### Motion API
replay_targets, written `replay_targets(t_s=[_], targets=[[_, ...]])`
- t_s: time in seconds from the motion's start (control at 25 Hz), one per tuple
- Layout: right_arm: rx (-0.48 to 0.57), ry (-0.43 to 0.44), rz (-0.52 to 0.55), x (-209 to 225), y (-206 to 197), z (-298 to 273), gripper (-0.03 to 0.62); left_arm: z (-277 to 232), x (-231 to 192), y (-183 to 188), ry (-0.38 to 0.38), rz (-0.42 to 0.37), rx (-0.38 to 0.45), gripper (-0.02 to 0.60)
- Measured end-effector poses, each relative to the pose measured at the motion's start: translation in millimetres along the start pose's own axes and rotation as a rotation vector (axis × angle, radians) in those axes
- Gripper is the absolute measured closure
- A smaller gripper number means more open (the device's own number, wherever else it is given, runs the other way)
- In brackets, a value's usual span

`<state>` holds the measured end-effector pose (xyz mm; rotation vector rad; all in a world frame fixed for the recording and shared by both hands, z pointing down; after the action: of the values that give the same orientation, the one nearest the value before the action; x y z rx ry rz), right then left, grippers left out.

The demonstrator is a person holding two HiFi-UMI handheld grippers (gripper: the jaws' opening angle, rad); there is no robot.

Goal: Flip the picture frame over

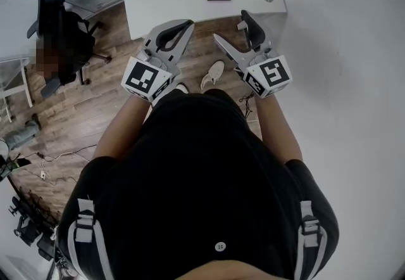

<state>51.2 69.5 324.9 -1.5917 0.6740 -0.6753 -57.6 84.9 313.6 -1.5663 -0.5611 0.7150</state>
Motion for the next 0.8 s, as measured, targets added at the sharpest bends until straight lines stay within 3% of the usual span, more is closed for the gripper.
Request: replay_targets(t_s=[0.52,0.8], targets=[[-0.02,0.077,-0.041,116,-5,-32,0.207,-105,-34,5,0.096,-0.012,-0.038,0.575],[-0.047,0.097,-0.063,148,-18,-45,0.207,-131,-48,3,0.139,-0.012,-0.049,0.575]])
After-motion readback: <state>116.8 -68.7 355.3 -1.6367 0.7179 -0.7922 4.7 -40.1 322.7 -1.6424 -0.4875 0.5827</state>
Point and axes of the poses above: the fingertips, and each gripper's own axes: z backward along the fingers, x to its right, y out of its top, the point moved 2 cm from there along z, backward along the fingers, and after that the axes turned 2 degrees about z, right-handed, at the moved point
